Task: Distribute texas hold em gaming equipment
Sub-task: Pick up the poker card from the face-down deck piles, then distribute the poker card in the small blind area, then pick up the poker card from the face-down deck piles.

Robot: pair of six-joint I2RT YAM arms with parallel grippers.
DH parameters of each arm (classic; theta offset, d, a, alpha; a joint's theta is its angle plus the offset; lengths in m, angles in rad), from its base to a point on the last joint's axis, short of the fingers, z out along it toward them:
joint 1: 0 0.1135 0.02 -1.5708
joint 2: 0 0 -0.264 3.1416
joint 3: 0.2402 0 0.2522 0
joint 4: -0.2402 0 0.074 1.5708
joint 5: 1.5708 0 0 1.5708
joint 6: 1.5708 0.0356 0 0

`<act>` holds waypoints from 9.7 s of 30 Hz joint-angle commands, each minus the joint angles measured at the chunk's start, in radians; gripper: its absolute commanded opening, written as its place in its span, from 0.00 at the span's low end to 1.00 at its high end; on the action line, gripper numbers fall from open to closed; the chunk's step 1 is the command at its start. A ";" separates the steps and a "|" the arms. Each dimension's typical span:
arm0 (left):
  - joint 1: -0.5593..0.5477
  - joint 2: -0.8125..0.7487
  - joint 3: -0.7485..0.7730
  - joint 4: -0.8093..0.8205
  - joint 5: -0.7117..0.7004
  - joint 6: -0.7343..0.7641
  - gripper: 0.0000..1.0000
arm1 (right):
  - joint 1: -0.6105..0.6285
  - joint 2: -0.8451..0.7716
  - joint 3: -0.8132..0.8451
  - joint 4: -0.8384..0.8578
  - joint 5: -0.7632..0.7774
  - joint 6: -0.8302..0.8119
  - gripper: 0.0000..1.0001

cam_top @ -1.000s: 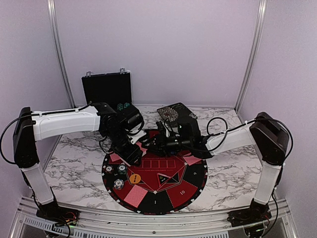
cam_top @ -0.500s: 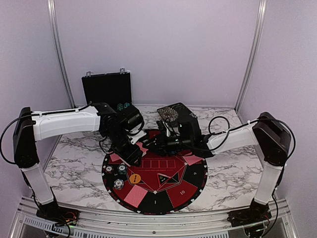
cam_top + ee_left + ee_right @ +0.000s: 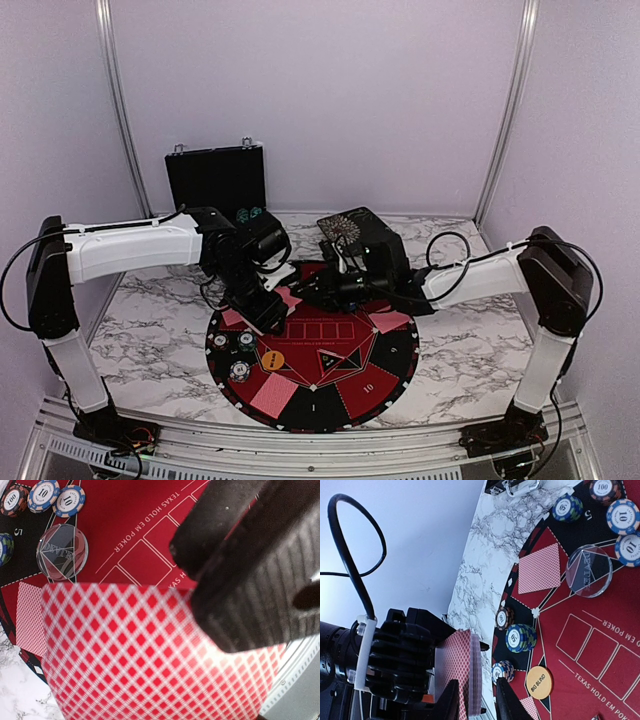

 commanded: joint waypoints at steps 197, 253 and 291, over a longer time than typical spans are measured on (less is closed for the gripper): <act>0.043 -0.015 0.029 0.030 -0.019 0.048 0.39 | -0.687 -0.264 -0.517 -0.208 -0.107 -0.333 0.04; -0.003 -0.007 0.059 0.019 0.031 0.044 0.39 | -0.167 -0.241 -0.275 0.067 -0.098 -0.005 0.68; -0.035 -0.002 0.104 -0.016 0.016 0.040 0.39 | 0.007 0.061 -0.017 0.245 -0.155 0.127 0.66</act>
